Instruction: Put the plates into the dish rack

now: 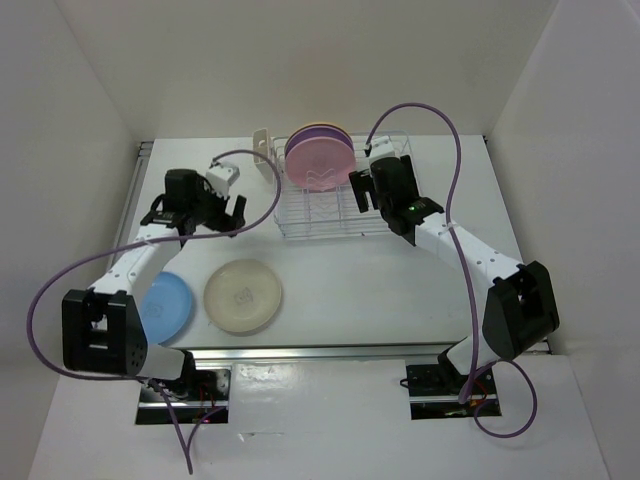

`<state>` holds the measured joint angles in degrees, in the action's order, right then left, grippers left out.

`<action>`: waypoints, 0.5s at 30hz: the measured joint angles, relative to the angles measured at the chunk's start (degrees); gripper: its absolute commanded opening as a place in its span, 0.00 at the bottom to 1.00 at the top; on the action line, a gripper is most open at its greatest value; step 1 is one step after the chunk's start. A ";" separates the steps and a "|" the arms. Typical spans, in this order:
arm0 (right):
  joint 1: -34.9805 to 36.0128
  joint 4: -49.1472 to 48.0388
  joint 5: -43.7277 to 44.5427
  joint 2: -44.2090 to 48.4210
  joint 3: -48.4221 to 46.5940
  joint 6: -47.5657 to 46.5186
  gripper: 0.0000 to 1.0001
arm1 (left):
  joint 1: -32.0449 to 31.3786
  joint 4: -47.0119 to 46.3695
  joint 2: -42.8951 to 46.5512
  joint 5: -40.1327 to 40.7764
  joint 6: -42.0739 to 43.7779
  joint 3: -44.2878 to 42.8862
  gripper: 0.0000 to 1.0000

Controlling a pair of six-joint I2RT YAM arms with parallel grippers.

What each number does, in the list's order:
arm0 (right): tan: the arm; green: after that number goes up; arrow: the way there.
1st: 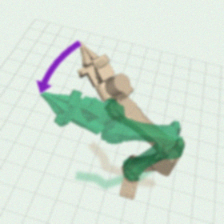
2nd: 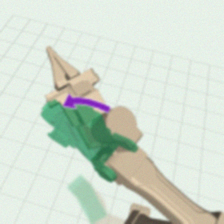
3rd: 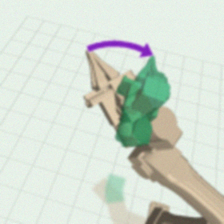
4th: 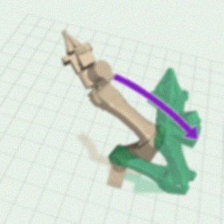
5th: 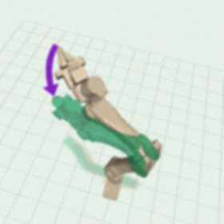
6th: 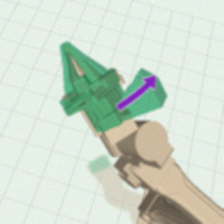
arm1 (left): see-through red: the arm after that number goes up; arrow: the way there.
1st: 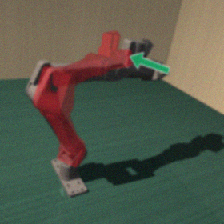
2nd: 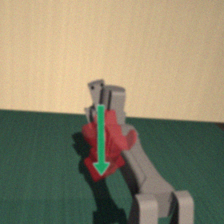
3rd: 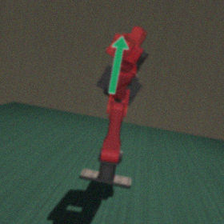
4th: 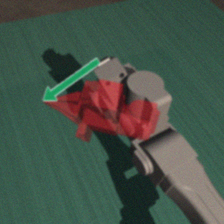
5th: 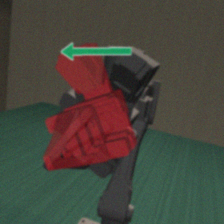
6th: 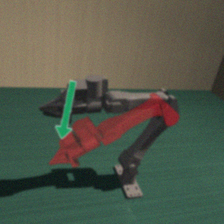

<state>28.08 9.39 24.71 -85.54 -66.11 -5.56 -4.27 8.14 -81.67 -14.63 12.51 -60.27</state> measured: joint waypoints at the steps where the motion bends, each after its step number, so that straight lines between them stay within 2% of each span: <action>1: 0.00 0.00 -0.24 0.00 0.00 0.22 1.00 | 0.33 3.08 1.64 -1.14 -0.66 2.45 1.00; 4: 0.00 0.04 -1.22 0.00 0.00 1.01 1.00 | 0.42 9.55 6.69 -4.04 -0.63 7.10 1.00; 5: 0.00 0.04 -2.03 0.02 0.00 1.51 1.00 | 0.42 11.04 8.46 -4.83 -0.55 8.24 0.97; 8: 0.00 0.11 -3.58 0.07 0.00 2.43 1.00 | 0.37 13.73 13.88 -5.53 -0.31 10.88 0.97; 15: 0.00 0.22 -6.10 2.62 0.55 3.58 1.00 | -0.07 11.80 17.38 3.02 3.65 17.49 0.86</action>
<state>28.08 9.61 18.61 -82.91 -65.56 -1.98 -4.34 19.94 -64.29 -11.62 16.16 -42.78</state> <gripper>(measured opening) 0.999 0.884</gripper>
